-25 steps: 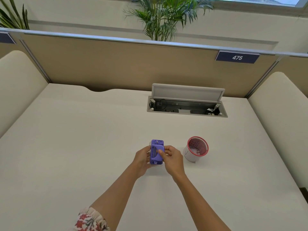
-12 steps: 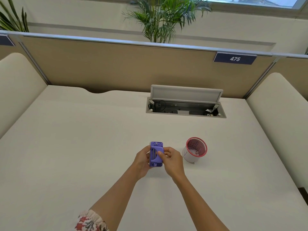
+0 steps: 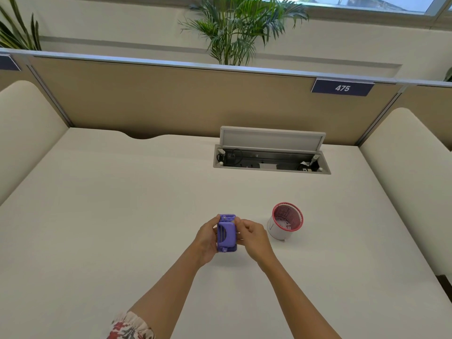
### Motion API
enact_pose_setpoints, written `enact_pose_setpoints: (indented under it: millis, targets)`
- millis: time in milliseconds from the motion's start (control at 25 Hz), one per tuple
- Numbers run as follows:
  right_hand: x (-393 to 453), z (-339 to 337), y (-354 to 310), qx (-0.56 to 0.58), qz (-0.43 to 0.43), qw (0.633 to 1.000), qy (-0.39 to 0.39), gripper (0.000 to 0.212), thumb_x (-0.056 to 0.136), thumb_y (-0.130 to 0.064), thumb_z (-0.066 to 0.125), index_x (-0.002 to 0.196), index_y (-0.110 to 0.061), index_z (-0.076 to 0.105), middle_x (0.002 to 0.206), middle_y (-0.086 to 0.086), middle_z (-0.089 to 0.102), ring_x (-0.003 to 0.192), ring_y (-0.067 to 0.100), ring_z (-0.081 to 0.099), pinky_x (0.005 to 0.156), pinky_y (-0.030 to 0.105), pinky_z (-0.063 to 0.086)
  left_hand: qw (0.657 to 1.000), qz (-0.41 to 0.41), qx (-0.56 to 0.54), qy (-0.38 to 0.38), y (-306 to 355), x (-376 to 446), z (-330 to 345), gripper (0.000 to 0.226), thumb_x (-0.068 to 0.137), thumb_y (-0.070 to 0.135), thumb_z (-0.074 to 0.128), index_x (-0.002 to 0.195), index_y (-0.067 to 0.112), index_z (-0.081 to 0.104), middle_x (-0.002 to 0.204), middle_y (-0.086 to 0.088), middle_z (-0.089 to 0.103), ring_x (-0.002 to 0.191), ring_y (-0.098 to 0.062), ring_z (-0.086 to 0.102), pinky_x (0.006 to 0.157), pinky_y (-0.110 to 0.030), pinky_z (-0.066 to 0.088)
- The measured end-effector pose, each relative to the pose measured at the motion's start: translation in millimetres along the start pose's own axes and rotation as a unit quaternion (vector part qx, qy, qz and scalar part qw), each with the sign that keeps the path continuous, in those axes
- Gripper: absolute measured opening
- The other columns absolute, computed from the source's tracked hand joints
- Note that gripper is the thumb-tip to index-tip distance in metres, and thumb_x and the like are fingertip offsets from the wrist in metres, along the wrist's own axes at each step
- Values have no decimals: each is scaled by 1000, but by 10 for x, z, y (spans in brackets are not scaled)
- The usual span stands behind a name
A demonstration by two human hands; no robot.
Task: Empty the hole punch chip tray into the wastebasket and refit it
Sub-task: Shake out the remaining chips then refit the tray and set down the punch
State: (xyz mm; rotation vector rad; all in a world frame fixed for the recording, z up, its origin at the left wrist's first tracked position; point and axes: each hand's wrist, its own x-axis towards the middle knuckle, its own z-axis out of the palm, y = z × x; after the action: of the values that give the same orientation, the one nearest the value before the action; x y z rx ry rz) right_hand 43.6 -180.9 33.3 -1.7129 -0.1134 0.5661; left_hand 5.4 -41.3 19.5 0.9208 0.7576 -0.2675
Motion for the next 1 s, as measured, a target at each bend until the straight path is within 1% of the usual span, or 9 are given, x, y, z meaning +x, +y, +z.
enact_pose_setpoints:
  millis: [120,160,320,480,560,680,800,920,1000]
  targets:
    - [79,-52,-28,-53,-21,996,69,16,96,-26,61,98,-13,69,92,-2,74,83,18,71,69,18,55,1000,1,17,1,-26,-7,13,42,103,42,40,110,15,72,91,-6,79,80,-24,74,72,-36,56]
    - [98,-66,-41,-74,-14,995,71,13,93,-25,65,100,-14,68,94,-5,72,84,16,69,68,14,52,1000,2,24,2,-35,-4,16,42,103,41,40,109,16,72,88,-6,79,79,-23,75,72,-35,57]
    - [171,-113,-55,-105,2,994,38,18,89,-21,70,104,-12,71,95,-1,72,86,15,69,74,18,53,999,13,38,2,-37,-2,-12,38,102,38,42,110,15,72,87,-5,79,81,-25,74,69,-35,58]
    - [195,-115,-45,-98,-22,993,58,13,88,-18,72,99,-11,72,91,0,73,84,14,68,70,14,50,998,31,45,6,-19,5,17,36,102,35,43,112,15,71,94,-7,75,86,-27,69,75,-39,56]
    - [198,-111,-38,-91,-29,993,67,11,88,-15,71,97,-10,71,92,3,74,85,16,68,72,15,51,998,37,55,6,-5,2,51,36,103,33,42,111,15,71,96,-8,72,88,-27,66,78,-41,54]
    - [178,-127,-39,-85,-39,993,70,8,87,-13,72,94,-10,71,90,2,74,86,17,69,76,18,54,997,42,67,11,10,-5,70,32,102,32,42,101,18,71,90,-5,71,81,-23,63,75,-38,52]
    - [131,-135,-34,-64,-34,995,67,14,87,-16,72,100,-12,71,95,2,75,90,18,70,82,26,57,998,35,48,29,-19,-2,101,32,102,31,42,105,16,70,92,-6,70,83,-25,63,79,-41,51]
    - [61,-125,35,-37,33,998,34,30,84,-10,69,113,-16,67,106,0,73,96,20,72,84,33,59,998,27,1,58,2,1,161,31,101,31,44,102,13,69,90,-8,71,82,-28,64,86,-45,50]
    - [20,-128,113,-28,72,997,16,29,83,-6,69,111,-12,69,105,7,74,96,24,73,84,37,61,997,28,-22,69,61,7,166,30,101,31,46,95,14,70,84,-7,73,79,-28,65,83,-43,52]
